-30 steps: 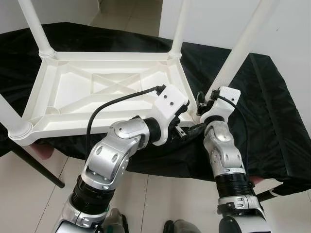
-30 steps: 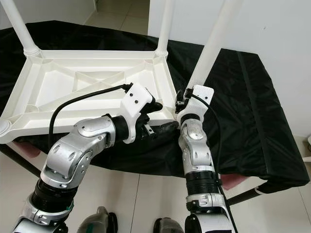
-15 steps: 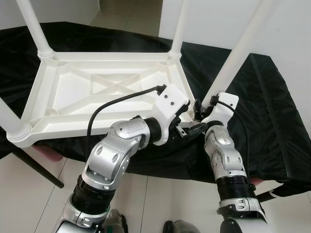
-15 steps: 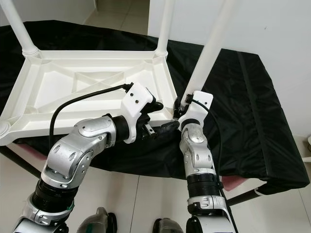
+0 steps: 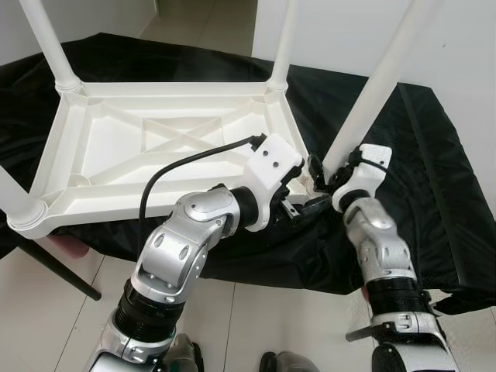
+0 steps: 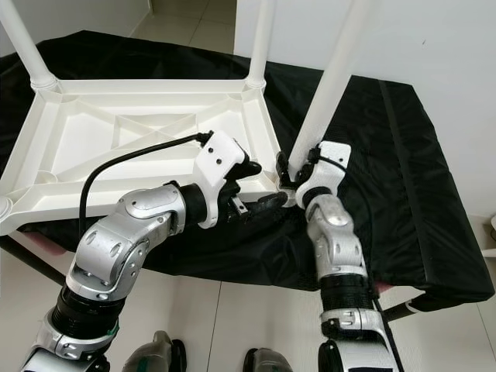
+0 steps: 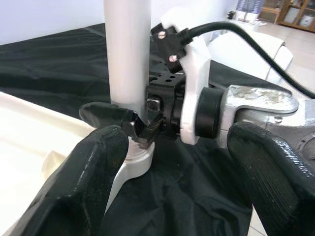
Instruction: Building children table
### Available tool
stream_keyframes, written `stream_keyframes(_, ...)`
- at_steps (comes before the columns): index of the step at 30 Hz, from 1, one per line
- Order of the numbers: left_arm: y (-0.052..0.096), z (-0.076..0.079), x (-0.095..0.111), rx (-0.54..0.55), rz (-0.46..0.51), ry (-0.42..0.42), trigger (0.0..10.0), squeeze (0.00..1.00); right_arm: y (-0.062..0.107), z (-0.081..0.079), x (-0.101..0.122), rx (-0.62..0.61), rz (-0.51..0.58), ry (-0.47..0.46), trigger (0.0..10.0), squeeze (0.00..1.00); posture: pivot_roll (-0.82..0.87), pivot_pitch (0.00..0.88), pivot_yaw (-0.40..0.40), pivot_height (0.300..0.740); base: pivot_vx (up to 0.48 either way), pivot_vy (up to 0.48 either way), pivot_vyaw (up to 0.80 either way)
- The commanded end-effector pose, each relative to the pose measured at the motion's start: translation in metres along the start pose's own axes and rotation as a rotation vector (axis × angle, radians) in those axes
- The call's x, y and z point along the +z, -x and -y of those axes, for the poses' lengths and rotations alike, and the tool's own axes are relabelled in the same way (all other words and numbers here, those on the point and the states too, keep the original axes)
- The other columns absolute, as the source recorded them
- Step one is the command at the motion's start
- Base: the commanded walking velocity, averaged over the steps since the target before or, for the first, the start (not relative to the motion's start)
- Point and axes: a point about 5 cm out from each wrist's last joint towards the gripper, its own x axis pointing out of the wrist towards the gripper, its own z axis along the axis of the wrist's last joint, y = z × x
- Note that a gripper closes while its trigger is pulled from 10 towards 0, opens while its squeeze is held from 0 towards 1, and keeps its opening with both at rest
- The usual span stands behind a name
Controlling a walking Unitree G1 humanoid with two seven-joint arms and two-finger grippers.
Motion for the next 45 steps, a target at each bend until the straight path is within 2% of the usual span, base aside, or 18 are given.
stream_keyframes(1, -0.002, 0.001, 0.003, 0.009, 0.008, -0.017, 10.0, 0.00, 0.000, 0.002, 0.004, 0.043, 0.017, -0.003, 10.0, 0.00, 0.05, 0.026, -0.047, 0.740, 0.000, 0.000, 0.00)
stream_keyframes(4, -0.002, 0.001, 0.003, 0.009, 0.008, -0.017, 10.0, 0.00, 0.000, 0.002, 0.004, 0.043, 0.017, -0.003, 10.0, 0.00, 0.05, 0.026, -0.047, 0.740, 0.000, 0.000, 0.00)
stream_keyframes(6, -0.002, 0.000, 0.003, 0.010, 0.008, -0.021, 10.0, 0.00, 0.002, 0.004, 0.008, 0.175, 0.023, 0.044, 10.0, 0.00, 0.05, 0.022, -0.046, 0.740, 0.000, 0.000, 0.00)
stream_keyframes(9, -0.002, -0.001, 0.003, 0.009, 0.008, -0.023, 10.0, 0.00, 0.004, 0.007, 0.010, 0.242, 0.027, 0.080, 10.0, 0.00, 0.05, 0.023, -0.044, 0.740, 0.000, 0.000, 0.00)
stream_keyframes(11, -0.002, -0.001, 0.003, 0.010, 0.008, -0.027, 10.0, 0.00, 0.006, 0.013, 0.011, 0.287, 0.021, 0.112, 10.0, 0.00, 0.05, 0.021, -0.041, 0.740, 0.000, 0.000, 0.00)
stream_keyframes(12, -0.001, -0.003, 0.003, 0.015, 0.007, -0.029, 10.0, 0.00, 0.007, 0.023, 0.012, 0.334, 0.008, 0.126, 10.0, 0.00, 0.05, 0.021, -0.039, 0.740, 0.000, 0.000, 0.00)
stream_keyframes(27, -0.001, -0.004, 0.004, -0.002, 0.004, -0.040, 10.0, 0.00, 0.005, 0.042, 0.007, 0.451, -0.044, 0.127, 10.0, 0.00, 0.05, 0.024, -0.022, 0.740, 0.000, 0.000, 0.00)
stream_keyframes(28, 0.000, -0.003, 0.003, -0.011, 0.002, -0.041, 10.0, 0.00, 0.004, 0.046, 0.007, 0.462, -0.047, 0.124, 8.9, 0.00, 0.05, 0.026, -0.022, 0.740, 0.000, 0.000, 0.00)
stream_keyframes(30, 0.000, -0.003, 0.003, -0.013, 0.001, -0.042, 10.0, 0.00, 0.003, 0.047, 0.007, 0.464, -0.048, 0.124, 8.9, 0.00, 0.05, 0.026, -0.022, 0.740, 0.000, 0.000, 0.00)
stream_keyframes(31, 0.000, -0.003, 0.003, -0.014, 0.001, -0.042, 10.0, 0.00, 0.002, 0.048, 0.007, 0.467, -0.050, 0.122, 5.6, 0.00, 0.05, 0.027, -0.021, 0.740, 0.000, 0.000, 0.00)
stream_keyframes(32, 0.000, -0.003, 0.003, -0.014, 0.001, -0.042, 10.0, 0.00, 0.002, 0.048, 0.007, 0.467, -0.050, 0.122, 5.6, 0.00, 0.05, 0.027, -0.021, 0.740, 0.000, 0.000, 0.00)
stream_keyframes(33, 0.000, -0.003, 0.003, -0.015, 0.000, -0.043, 10.0, 0.00, 0.000, 0.050, 0.006, 0.473, -0.052, 0.122, 2.5, 0.00, 0.05, 0.027, -0.021, 0.740, 0.000, 0.000, 0.00)
stream_keyframes(34, 0.001, -0.003, 0.003, -0.017, 0.000, -0.043, 10.0, 0.00, -0.001, 0.050, 0.006, 0.476, -0.053, 0.117, 0.0, 0.00, 0.05, 0.027, -0.022, 0.740, 0.000, 0.000, 0.00)
stream_keyframes(45, 0.002, -0.002, 0.003, -0.019, -0.004, -0.046, 10.0, 0.00, -0.003, 0.047, -0.001, 0.486, -0.062, 0.094, 0.0, 0.00, 0.06, 0.030, -0.022, 0.740, 0.000, 0.000, 0.00)
